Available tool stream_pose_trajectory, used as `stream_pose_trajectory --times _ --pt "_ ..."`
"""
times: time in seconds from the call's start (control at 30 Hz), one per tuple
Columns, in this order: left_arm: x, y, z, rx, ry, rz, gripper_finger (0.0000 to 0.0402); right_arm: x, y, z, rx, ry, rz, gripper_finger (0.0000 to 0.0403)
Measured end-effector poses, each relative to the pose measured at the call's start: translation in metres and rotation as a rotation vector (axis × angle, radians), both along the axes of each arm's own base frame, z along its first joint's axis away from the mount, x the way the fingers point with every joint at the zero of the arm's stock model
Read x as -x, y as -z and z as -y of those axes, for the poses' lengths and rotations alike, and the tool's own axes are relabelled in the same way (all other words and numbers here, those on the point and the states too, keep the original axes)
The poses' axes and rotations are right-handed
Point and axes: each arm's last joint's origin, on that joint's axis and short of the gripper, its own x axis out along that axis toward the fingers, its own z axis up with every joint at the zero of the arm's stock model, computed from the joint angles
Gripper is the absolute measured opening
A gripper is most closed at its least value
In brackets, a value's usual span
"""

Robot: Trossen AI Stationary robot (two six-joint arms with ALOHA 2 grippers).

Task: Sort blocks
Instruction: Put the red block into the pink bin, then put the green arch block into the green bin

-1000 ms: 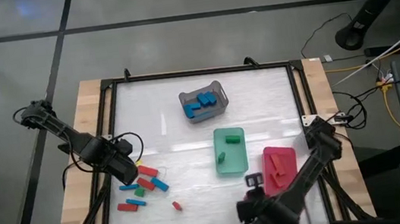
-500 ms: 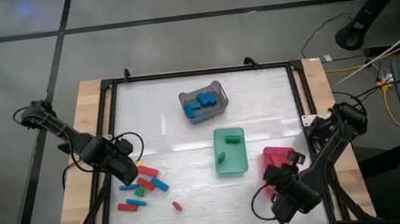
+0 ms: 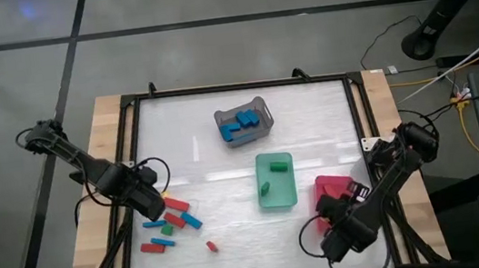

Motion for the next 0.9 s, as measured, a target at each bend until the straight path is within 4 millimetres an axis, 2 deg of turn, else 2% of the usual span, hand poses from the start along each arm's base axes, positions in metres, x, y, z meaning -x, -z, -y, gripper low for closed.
stream_pose_trajectory --times 0.2,0.4,0.6,0.73,0.9 --pt "0.005 0.006 0.005 -0.005 -0.129 -0.026 0.0182 -0.006 0.001 0.001 -0.027 0.045 0.027 0.0149" --pt "0.018 0.041 0.007 -0.042 -0.331 -0.150 0.0182 -0.016 0.003 -0.006 -0.075 0.030 0.164 0.0154" --pt "0.024 0.069 0.000 -0.099 -0.459 -0.181 0.0182 -0.024 0.003 -0.007 -0.018 -0.029 0.305 0.0154" --pt "0.026 0.083 -0.002 -0.122 -0.554 -0.175 0.0182 -0.026 0.003 -0.007 0.015 -0.059 0.360 0.0154" --pt "0.025 0.100 -0.004 -0.137 -0.644 -0.086 0.0182 -0.029 0.002 -0.008 0.037 -0.069 0.407 0.0154"
